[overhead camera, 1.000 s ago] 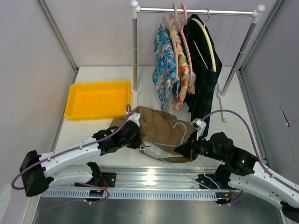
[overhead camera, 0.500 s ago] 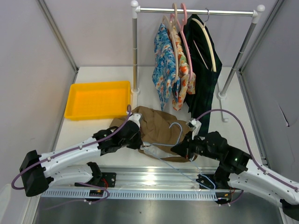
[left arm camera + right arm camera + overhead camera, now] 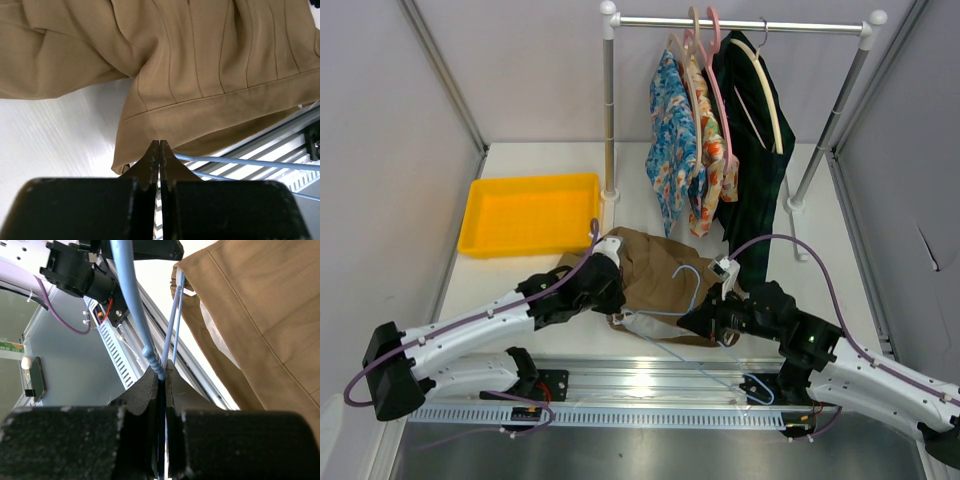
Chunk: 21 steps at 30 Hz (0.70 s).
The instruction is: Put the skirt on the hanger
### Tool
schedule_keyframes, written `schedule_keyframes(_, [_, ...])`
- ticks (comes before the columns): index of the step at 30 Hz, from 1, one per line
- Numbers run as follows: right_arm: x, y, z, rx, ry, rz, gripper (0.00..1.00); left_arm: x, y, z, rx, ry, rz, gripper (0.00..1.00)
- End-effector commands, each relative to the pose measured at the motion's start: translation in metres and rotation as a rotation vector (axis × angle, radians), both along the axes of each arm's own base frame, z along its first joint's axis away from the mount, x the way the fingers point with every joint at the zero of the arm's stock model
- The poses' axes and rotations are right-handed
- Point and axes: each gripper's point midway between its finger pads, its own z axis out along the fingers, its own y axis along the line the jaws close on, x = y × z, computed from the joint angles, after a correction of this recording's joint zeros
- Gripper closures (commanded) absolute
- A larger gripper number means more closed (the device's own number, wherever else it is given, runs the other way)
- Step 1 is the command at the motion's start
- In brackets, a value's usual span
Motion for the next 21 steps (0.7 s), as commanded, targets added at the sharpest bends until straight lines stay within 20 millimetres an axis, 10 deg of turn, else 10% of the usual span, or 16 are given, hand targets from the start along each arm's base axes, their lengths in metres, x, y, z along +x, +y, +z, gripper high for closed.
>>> schedule_keyframes(1, [-0.001,0.010,0.027,0.092,-0.063,0.039,1.00,0.006,0.011,0.010,0.026,-0.034,0.030,1.00])
schedule_keyframes(21, [0.026,0.006,0.023,0.074,0.007,-0.020,1.00,-0.031,0.053,-0.040,0.045,0.091,0.160,0.90])
